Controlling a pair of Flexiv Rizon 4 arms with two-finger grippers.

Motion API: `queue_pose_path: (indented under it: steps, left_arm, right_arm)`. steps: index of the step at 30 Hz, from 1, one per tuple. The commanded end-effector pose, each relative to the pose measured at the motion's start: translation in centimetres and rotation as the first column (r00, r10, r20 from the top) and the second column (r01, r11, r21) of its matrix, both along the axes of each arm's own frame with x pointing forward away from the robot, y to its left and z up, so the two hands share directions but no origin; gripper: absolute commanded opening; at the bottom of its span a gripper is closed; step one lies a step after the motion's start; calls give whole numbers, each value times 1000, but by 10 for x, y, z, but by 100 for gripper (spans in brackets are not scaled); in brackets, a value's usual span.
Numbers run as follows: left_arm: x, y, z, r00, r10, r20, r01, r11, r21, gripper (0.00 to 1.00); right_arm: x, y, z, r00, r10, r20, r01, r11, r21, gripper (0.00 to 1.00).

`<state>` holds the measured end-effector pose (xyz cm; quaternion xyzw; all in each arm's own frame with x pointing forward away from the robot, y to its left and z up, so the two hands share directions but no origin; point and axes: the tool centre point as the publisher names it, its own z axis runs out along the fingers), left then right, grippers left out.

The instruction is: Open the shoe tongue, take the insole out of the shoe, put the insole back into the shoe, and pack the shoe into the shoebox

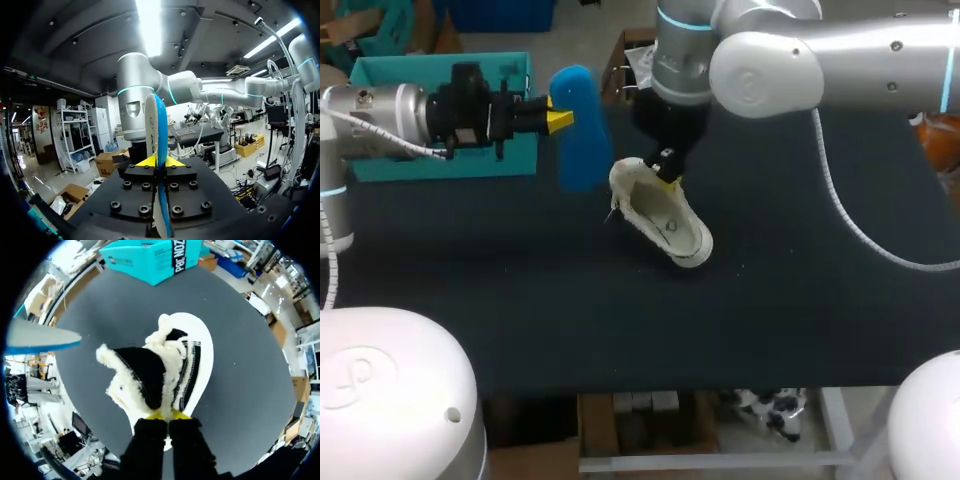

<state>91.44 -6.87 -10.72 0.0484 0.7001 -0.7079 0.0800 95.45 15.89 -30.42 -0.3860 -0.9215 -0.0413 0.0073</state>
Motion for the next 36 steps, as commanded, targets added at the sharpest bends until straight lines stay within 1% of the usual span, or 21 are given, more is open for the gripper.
queue_pose_path:
  steps: [1,5,8,11,17,18,24,27,28,29,30,32,36]
  left_arm:
    - [23,-14,-8,980,-200,6,200,979,-35,0]
    - [35,-24,-12,970,-244,7,244,969,-38,0]
    - [43,-29,-15,964,-266,0,265,963,-42,0]
    - [47,-32,-18,960,-279,-4,279,959,-45,0]
    - [51,-29,-23,958,-285,-7,285,957,-48,0]
    - [52,-27,-23,959,-284,-8,283,958,-48,0]
    - [53,-17,-23,963,-269,-2,269,962,-52,0]
    - [54,-16,-22,964,-266,-1,265,963,-56,0]
    - [54,-16,-22,964,-265,-2,265,963,-58,0]
    - [54,-16,-22,964,-266,-3,265,962,-60,0]
    - [53,-16,-21,964,-266,-4,265,962,-61,0]
    - [51,-17,-20,964,-267,-12,265,962,-69,0]
    - [43,-21,-13,959,-277,-53,272,959,-82,0]
  right_arm:
    - [-21,-6,4,976,-191,108,179,977,117,0]
    - [-32,-6,1,944,-300,136,273,944,188,0]
    - [-35,-6,-5,927,-344,147,309,926,218,0]
    - [-36,-8,-12,914,-379,147,340,911,235,0]
    - [-31,-16,-24,900,-411,143,367,893,259,0]
    - [-30,-18,-25,898,-418,140,376,892,252,0]
    - [-23,-29,-29,895,-425,135,383,888,256,0]
    - [-21,-34,-31,893,-428,135,383,884,270,0]
    - [-21,-35,-31,893,-428,136,381,883,276,23]
    - [-21,-36,-31,893,-428,138,381,882,277,42]
    - [-20,-37,-31,892,-427,145,377,882,282,100]
    - [-21,-40,-28,892,-424,153,372,884,284,100]
    - [-24,-48,-19,890,-419,177,359,886,295,100]
